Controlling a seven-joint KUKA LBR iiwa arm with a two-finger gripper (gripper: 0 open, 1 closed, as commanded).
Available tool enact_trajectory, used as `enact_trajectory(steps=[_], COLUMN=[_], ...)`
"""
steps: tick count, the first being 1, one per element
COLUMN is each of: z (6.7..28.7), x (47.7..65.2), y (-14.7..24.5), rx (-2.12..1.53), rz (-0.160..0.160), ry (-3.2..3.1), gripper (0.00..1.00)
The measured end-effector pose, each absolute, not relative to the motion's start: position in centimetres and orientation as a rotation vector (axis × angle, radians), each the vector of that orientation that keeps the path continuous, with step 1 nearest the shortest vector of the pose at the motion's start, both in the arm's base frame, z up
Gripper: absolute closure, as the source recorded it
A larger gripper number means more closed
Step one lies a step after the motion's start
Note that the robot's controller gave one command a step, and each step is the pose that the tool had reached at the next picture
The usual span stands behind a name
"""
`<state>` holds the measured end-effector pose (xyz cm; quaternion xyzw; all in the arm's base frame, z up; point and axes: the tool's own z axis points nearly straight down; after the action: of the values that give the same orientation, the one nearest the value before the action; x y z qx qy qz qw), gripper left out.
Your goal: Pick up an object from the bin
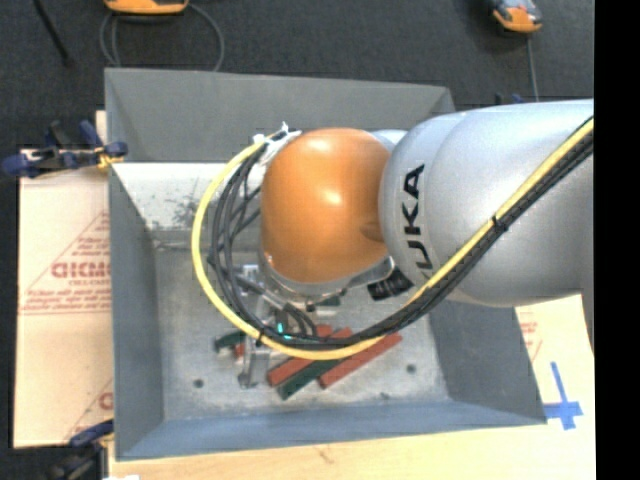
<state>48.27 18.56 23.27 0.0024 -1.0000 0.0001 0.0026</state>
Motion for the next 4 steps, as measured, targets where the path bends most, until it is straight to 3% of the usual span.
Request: enact_trajectory(steps=[1,2,3,4], z=[23.7,16.5,8.4,5.2], x=[48.5,50.7,54.5,55.5], y=[18.5,16.8,15.0,14.2], rx=[0.0,0.054,-0.072,-0.003], rz=[-0.003,-0.004,-0.005,-0.005], ry=[-3.144,-3.149,-3.148,-3.152], gripper=[0.0,0.0,0.0,0.0])
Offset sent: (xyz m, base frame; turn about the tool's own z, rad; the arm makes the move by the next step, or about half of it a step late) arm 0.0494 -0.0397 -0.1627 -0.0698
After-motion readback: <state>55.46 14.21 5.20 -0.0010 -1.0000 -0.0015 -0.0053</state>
